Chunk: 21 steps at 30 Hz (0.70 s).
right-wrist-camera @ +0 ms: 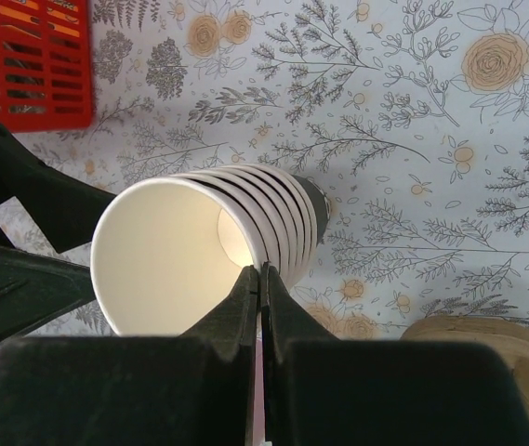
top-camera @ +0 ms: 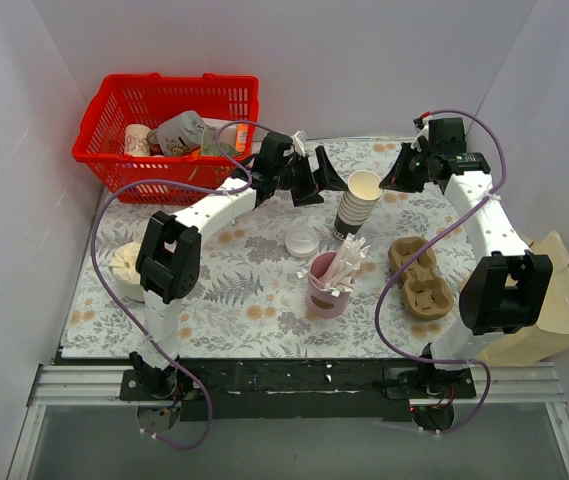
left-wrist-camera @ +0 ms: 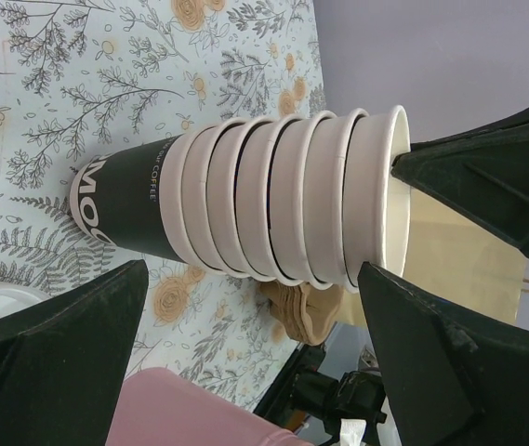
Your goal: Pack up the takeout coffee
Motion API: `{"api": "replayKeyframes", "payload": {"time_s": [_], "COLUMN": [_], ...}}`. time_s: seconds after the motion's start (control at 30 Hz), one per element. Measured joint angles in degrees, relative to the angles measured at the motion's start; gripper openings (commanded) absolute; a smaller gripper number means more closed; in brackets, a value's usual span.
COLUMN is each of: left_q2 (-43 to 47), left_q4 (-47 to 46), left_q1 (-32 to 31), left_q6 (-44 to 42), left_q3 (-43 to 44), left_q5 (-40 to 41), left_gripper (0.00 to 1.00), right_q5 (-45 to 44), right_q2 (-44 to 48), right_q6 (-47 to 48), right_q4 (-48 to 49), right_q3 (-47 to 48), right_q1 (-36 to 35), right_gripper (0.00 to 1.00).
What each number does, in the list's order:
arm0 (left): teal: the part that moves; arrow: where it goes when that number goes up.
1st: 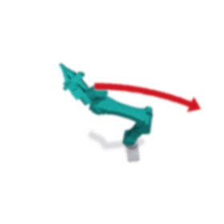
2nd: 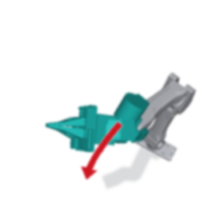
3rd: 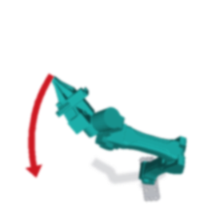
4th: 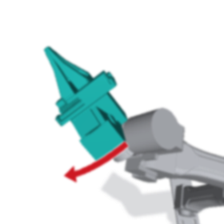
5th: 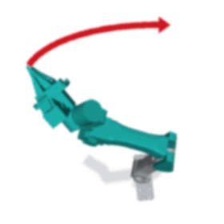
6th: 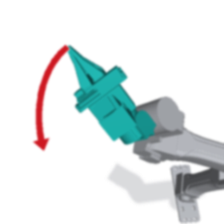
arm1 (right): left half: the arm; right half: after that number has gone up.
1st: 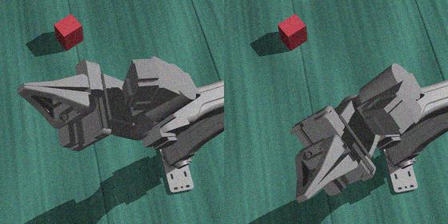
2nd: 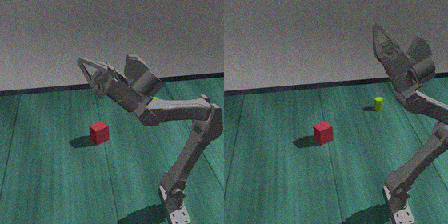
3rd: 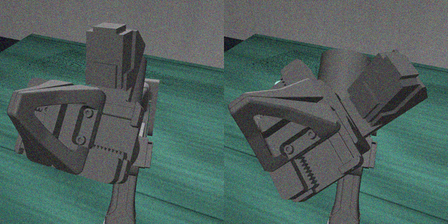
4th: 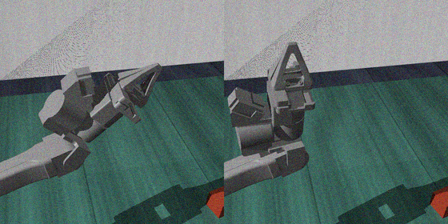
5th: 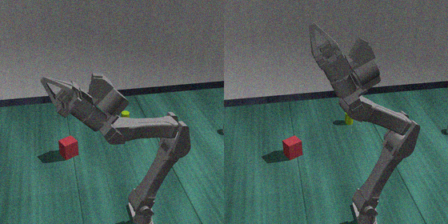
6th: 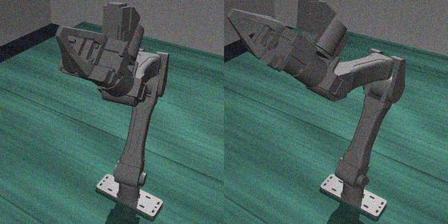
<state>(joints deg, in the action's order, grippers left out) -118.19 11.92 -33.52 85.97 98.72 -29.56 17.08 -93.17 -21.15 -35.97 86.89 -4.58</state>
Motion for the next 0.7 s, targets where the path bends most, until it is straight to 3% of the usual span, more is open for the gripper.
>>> {"api": "replayKeyframes", "payload": {"time_s": [0.7], "left_q2": [0.0], "left_q4": [0.5], "left_q1": [0.0], "left_q6": [0.2], "left_q3": [-1.2], "left_q5": [2.2], "left_gripper": [0.98], "right_q5": [4.2], "right_q2": [0.5], "right_q6": [-4.2], "right_q4": [2.1], "right_q3": [0.0], "right_q1": [0.0], "right_gripper": [0.01]}}
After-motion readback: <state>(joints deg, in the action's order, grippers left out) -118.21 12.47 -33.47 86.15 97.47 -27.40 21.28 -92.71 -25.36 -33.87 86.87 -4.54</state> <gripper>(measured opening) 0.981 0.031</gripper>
